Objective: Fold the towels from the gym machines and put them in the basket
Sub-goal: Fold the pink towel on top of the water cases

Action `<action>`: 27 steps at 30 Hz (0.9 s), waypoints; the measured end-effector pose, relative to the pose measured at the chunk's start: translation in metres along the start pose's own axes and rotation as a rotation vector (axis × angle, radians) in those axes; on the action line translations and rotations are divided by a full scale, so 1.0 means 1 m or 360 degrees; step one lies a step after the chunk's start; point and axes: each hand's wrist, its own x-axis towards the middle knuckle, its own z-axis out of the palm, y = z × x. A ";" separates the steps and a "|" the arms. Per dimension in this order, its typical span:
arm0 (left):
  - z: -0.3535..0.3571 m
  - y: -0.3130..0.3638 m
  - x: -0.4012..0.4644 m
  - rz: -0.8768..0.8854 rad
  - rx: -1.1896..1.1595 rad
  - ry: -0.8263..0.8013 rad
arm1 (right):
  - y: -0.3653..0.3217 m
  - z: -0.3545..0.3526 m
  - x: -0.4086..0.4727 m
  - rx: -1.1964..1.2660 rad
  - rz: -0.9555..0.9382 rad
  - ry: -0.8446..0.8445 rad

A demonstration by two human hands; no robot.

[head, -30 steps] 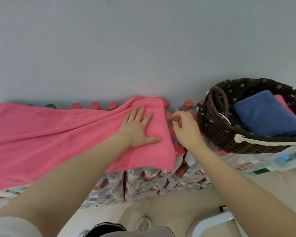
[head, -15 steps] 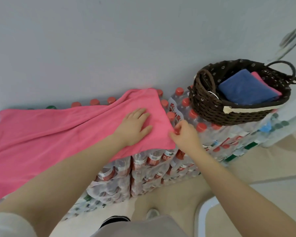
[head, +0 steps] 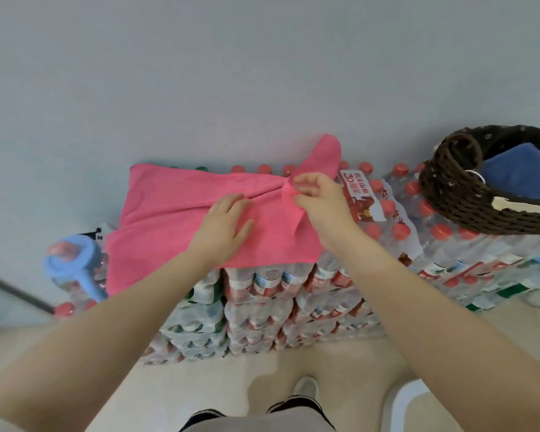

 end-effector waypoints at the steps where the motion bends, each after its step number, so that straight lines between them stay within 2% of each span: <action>1: -0.009 -0.014 -0.012 -0.0095 -0.0013 0.0053 | -0.003 0.019 -0.002 0.0010 -0.0026 -0.0093; 5: -0.038 -0.065 -0.063 -0.0484 -0.0082 0.0262 | 0.000 0.090 -0.014 -0.0047 -0.0010 -0.0383; 8: -0.045 -0.094 -0.097 -0.0871 -0.0169 0.0356 | 0.009 0.131 -0.024 -0.0103 0.0047 -0.0447; 11: -0.044 -0.108 -0.121 -0.1232 -0.0545 0.0381 | 0.021 0.159 -0.031 -0.0153 0.0155 -0.0487; 13: -0.042 -0.114 -0.132 -0.1457 -0.0980 0.0276 | 0.030 0.170 -0.035 -0.0263 0.0177 -0.0502; 16: -0.047 -0.123 -0.139 -0.1687 -0.1537 0.0149 | 0.037 0.173 -0.039 -0.0568 0.0053 -0.0518; 18: -0.051 -0.129 -0.140 -0.1792 -0.1778 -0.0032 | 0.039 0.172 -0.038 -0.0735 0.0011 -0.0479; 20: -0.051 -0.133 -0.140 -0.1828 -0.1917 -0.0204 | 0.038 0.170 -0.039 -0.0744 0.0038 -0.0437; 22: -0.051 -0.135 -0.140 -0.1836 -0.2034 -0.0250 | 0.037 0.169 -0.041 -0.0765 0.0035 -0.0431; 24: -0.049 -0.136 -0.138 -0.1865 -0.2303 -0.0075 | 0.036 0.168 -0.042 -0.0780 0.0018 -0.0435; 27: -0.051 -0.133 -0.135 -0.1952 -0.2717 0.0569 | 0.035 0.168 -0.044 -0.0681 0.0013 -0.0392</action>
